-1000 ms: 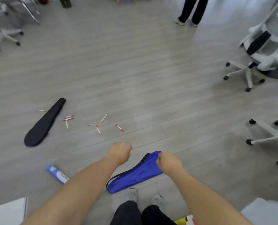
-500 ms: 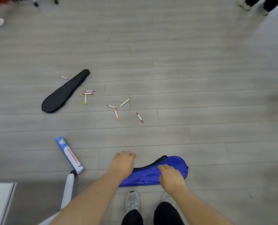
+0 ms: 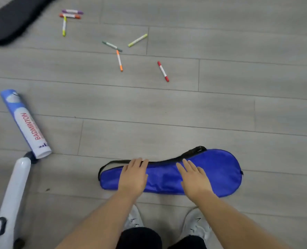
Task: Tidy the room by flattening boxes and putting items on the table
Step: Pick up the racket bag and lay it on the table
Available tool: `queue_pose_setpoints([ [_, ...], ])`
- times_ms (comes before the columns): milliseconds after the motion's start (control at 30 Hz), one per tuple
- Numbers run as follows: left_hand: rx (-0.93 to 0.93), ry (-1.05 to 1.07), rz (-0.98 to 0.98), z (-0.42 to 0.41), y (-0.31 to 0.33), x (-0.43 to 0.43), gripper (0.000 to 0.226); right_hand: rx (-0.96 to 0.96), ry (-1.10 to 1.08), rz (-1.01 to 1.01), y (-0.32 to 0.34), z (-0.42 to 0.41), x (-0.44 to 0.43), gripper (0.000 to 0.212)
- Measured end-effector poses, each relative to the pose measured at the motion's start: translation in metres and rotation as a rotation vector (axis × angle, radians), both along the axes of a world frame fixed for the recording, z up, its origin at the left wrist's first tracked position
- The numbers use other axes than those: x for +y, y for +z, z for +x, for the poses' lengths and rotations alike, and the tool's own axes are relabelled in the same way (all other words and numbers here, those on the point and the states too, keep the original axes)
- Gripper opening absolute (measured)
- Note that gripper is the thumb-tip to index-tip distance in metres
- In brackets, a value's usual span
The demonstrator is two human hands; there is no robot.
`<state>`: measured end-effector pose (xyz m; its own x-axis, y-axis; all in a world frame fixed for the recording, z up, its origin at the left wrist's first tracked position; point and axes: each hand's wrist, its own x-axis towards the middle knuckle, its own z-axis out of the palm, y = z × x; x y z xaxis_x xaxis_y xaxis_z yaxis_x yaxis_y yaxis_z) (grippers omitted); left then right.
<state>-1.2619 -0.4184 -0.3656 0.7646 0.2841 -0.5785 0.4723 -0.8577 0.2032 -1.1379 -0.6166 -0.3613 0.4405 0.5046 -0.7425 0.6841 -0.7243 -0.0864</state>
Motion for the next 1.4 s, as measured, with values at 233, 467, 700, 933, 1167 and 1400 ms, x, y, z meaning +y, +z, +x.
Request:
queue_pose_setpoints([
  [233,0.057,-0.052,0.059,-0.007,-0.13,-0.005,0.07,-0.072,0.16,0.036,-0.133,-0.001,0.017,0.093],
  [467,0.12,-0.047,0.115,-0.023,-0.164,-0.014,0.036,-0.153,0.213,0.033,-0.152,0.0,0.014,0.069],
  [700,0.06,0.012,0.01,-0.027,-0.107,0.001,0.015,-0.131,0.24,0.032,-0.072,0.012,0.033,0.036],
  [933,0.037,0.099,0.086,0.012,0.091,0.075,0.039,-0.253,0.29,0.151,0.118,0.049,0.105,0.033],
  [1167,-0.017,0.053,0.119,0.033,0.35,0.181,0.034,-0.282,0.316,0.24,0.378,0.088,0.209,0.031],
  [1400,-0.034,0.118,0.119,0.044,0.531,0.268,0.023,-0.261,0.38,0.311,0.563,0.11,0.303,0.033],
])
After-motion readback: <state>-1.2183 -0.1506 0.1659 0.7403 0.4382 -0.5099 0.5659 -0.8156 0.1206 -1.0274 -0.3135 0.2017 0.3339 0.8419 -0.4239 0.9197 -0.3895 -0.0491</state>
